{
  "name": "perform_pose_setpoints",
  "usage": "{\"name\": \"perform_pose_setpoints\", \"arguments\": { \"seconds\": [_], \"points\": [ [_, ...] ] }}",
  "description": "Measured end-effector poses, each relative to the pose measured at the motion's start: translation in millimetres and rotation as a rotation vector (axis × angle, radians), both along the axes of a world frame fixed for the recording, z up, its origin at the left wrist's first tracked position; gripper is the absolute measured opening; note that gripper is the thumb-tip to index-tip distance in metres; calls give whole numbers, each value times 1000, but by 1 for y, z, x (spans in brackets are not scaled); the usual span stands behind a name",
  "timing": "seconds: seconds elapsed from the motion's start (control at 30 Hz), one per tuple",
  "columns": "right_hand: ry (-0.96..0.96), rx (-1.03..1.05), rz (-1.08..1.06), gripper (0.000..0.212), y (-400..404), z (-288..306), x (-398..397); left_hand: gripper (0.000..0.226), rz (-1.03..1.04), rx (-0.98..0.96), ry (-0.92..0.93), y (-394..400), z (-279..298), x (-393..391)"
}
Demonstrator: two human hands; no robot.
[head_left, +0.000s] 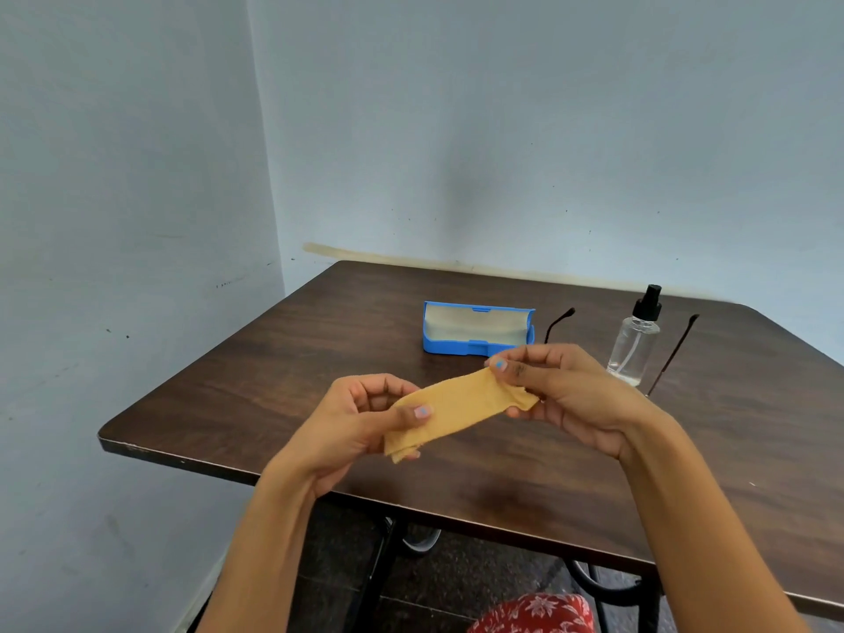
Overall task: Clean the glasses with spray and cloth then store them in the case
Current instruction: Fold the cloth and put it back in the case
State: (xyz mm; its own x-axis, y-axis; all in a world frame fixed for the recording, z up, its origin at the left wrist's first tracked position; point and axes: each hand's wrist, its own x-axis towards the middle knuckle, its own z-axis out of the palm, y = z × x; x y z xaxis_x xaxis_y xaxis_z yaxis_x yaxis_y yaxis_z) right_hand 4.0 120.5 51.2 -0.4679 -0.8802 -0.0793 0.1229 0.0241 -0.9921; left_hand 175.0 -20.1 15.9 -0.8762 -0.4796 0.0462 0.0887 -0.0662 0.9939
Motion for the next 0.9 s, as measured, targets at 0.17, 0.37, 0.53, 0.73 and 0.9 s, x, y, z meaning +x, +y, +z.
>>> {"name": "perform_pose_setpoints", "arguments": {
  "seconds": [0.17, 0.37, 0.53, 0.73, 0.9],
  "points": [
    [-179, 157, 25, 41, -6, -21, 1, 26, 116, -28, -34, -12, 7, 4],
    [-281, 277, -49, 31, -19, -31, 4, 17, 280, 65, -60, -32, 8, 3],
    [-313, 102, -326, 11, -49, -38, 1, 9, 401, 226, -45, -54, 7, -14],
    [347, 92, -858, 16, -102, -50, -1, 15, 615, 177, -94, -74, 7, -74],
    [421, 84, -1096, 19, -130, -57, -24, 14, 711, 38, -149, -81, -3, -125]
  ]
}}
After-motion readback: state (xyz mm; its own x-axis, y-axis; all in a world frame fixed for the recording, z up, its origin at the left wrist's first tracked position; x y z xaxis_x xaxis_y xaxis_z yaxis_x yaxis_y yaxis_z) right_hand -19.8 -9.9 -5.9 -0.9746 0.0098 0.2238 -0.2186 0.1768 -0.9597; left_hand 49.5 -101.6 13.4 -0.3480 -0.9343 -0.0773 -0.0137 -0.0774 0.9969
